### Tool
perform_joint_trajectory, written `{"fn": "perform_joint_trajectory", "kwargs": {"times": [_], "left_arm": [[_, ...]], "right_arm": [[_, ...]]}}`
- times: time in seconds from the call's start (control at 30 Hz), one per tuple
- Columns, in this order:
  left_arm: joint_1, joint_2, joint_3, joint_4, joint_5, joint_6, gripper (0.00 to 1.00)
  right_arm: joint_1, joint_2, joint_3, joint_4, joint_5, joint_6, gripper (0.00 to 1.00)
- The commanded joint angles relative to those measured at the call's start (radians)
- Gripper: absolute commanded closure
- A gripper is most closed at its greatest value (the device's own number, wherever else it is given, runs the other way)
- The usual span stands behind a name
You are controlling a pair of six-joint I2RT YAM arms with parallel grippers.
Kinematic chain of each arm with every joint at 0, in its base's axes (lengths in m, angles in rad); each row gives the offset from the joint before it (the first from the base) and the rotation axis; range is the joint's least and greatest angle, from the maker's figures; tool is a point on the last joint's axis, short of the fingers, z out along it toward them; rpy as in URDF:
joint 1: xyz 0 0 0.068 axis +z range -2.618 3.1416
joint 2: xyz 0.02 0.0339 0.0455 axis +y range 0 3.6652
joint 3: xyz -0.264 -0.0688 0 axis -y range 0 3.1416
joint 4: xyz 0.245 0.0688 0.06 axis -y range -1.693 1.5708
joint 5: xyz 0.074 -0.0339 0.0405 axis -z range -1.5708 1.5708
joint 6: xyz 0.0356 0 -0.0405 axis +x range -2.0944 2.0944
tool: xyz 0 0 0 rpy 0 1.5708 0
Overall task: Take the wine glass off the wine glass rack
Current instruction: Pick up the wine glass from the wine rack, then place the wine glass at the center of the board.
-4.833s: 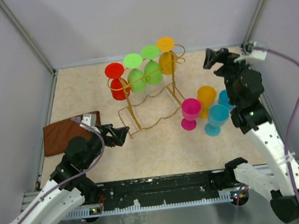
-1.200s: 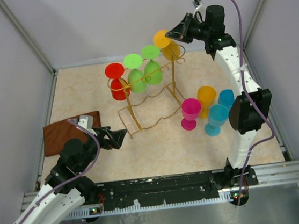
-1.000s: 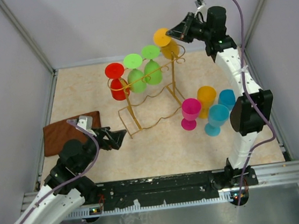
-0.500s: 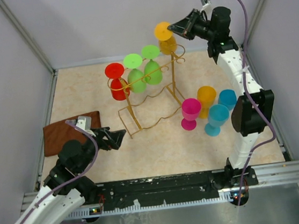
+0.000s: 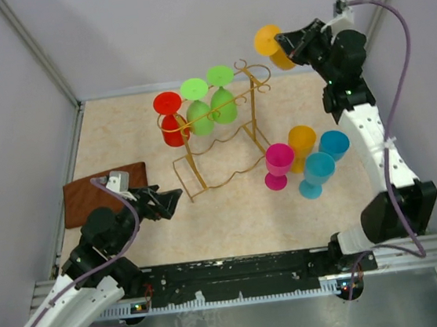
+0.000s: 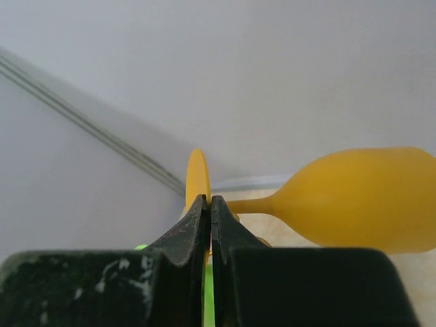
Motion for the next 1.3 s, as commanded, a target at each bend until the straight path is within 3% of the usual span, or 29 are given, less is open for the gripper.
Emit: {"fn": "perform_joint_trajectory", "kwargs": {"times": [0.0,0.23,0.4,0.6,0.73,0.97,1.17,1.27], "left_arm": [[0.001,-0.019,0.012,0.007,-0.012,-0.015,0.00],[0.001,-0.019,0.008,0.011,-0.001,-0.051,0.00],[0.001,-0.018,0.011,0.007,0.015,-0.092,0.01],[0.001,-0.025,0.014,-0.015,0.048,-0.144,0.01],[0.001,-0.042,0.006,-0.031,0.099,-0.158,0.01],[0.001,-0.078,-0.041,0.044,0.180,-0.215,0.01],[0.001,-0.097,-0.092,0.127,0.221,-0.260,0.01],[0.001,-0.118,-0.119,0.183,0.222,-0.268,0.01]], "right_arm": [[-0.011,-0.189,-0.119,0.106,0.233,-0.115,1.00],[-0.020,-0.423,-0.363,0.125,0.271,-0.099,1.00],[-0.021,-0.593,-0.437,0.053,0.238,-0.125,1.00],[-0.021,-0.807,-0.506,-0.102,0.023,-0.133,1.00],[-0.021,-0.928,-0.590,-0.117,-0.161,-0.118,1.00],[-0.021,-0.964,-0.587,-0.222,-0.430,-0.083,1.00],[-0.019,-0.999,-0.689,-0.091,-0.669,0.014,1.00],[-0.003,-1.006,-0.674,-0.226,-0.694,-0.080,1.00]]}}
